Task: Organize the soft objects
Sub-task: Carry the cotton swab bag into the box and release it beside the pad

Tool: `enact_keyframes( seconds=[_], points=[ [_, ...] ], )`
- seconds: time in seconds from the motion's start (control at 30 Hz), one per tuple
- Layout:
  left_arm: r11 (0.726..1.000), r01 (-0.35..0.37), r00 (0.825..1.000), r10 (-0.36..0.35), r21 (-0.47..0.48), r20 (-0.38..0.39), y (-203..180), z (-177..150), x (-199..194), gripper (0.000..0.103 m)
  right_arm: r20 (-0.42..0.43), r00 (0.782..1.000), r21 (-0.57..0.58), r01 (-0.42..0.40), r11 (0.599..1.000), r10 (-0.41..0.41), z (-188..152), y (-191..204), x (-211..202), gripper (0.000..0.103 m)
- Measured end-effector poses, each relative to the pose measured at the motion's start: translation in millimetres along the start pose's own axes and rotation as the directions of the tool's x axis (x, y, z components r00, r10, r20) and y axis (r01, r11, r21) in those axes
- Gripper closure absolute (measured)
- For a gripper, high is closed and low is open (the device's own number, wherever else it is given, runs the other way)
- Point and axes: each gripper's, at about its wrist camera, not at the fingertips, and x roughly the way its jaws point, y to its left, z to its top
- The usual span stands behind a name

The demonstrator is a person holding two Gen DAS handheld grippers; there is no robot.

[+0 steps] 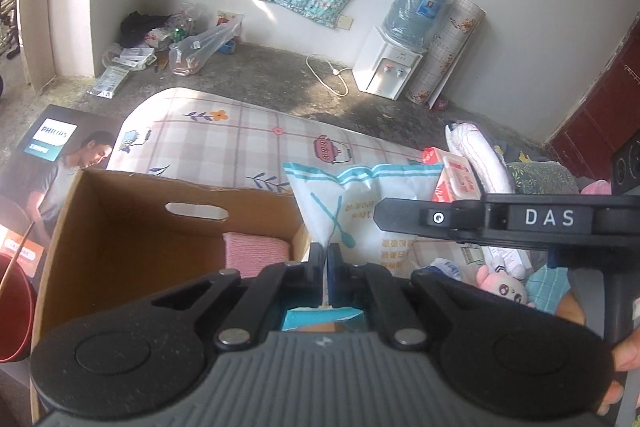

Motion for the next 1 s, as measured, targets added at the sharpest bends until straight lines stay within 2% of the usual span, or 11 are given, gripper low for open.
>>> enact_keyframes(
  seconds=[0.17,0.33,0.43,0.47,0.57,0.6,0.63,0.67,0.8,0.87,1.0],
  points=[
    [0.994,-0.083,0.991,0.075,-0.074,-0.11,69.1,-5.9,19.2,0.1,-0.123,0.992,0.066,-0.019,0.998,0.027,-17.1,31.0,83.3,0.089],
    [0.984,-0.139,0.975,0.117,-0.11,-0.186,111.1,-7.9,52.8,0.1,-0.218,0.975,0.198,0.014,0.98,0.03,-30.5,17.3,166.6,0.089],
    [0.979,-0.172,0.966,0.146,-0.107,-0.215,124.3,-10.6,74.0,0.1,-0.234,0.972,0.238,0.03,0.971,0.027,-31.8,10.7,189.4,0.089],
    [0.978,-0.182,0.962,0.156,-0.099,-0.226,127.3,-10.1,82.7,0.1,-0.251,0.968,0.271,0.059,0.961,0.011,-29.9,-6.3,210.6,0.089],
    [0.976,-0.193,0.951,0.161,-0.102,-0.263,135.0,-8.7,108.0,0.1,-0.284,0.958,0.262,0.125,0.957,-0.048,-32.2,-17.5,229.5,0.086],
    [0.976,-0.193,0.949,0.159,-0.1,-0.273,136.4,-8.9,113.7,0.099,-0.284,0.958,0.262,0.125,0.957,-0.048,-32.2,-17.5,229.5,0.085],
    [0.977,-0.193,0.947,0.16,-0.095,-0.277,136.8,-9.2,118.7,0.099,-0.292,0.953,0.237,0.149,0.96,-0.076,-33.1,-15.5,232.0,0.082],
    [0.977,-0.197,0.946,0.169,-0.079,-0.275,135.2,-10.1,124.5,0.099,-0.289,0.947,0.162,0.189,0.969,-0.137,-32.4,-10.9,235.2,0.081],
    [0.978,-0.196,0.947,0.172,-0.064,-0.272,131.7,-9.3,138.3,0.099,-0.255,0.953,0.098,0.192,0.976,-0.162,-29.4,-3.9,227.5,0.081],
    [0.978,-0.197,0.95,0.175,-0.062,-0.26,128.3,-8.0,142.0,0.099,-0.203,0.963,0.051,0.193,0.98,-0.179,-19.6,-0.3,211.7,0.081],
    [0.974,-0.226,0.951,0.219,-0.006,-0.219,116.0,-5.1,148.5,0.099,-0.166,0.973,0.057,0.173,0.983,-0.162,-9.4,-5.1,193.5,0.081]
  ],
)
